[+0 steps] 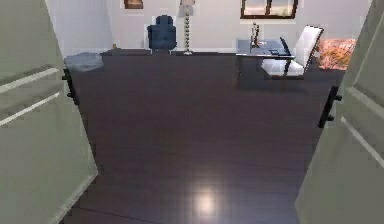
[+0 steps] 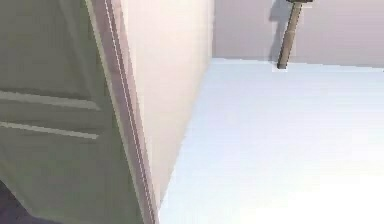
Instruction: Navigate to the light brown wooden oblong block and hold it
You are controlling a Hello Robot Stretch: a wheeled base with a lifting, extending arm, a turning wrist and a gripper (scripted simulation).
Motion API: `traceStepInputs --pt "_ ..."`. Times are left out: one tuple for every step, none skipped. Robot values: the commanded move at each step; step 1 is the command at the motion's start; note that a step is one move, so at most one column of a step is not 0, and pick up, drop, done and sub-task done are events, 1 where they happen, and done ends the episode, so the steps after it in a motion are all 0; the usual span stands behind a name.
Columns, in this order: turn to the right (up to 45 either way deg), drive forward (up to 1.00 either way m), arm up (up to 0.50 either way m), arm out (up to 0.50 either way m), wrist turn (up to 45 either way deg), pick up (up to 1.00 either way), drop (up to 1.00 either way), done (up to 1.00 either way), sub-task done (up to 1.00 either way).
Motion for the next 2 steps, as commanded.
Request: traceStepInputs --pt "0.0 1.00 0.00 0.00 0.0 0.00 0.00 0.00 0.00" --pt "0.0 0.45 0.00 0.00 0.0 0.00 0.00 0.00 0.00"
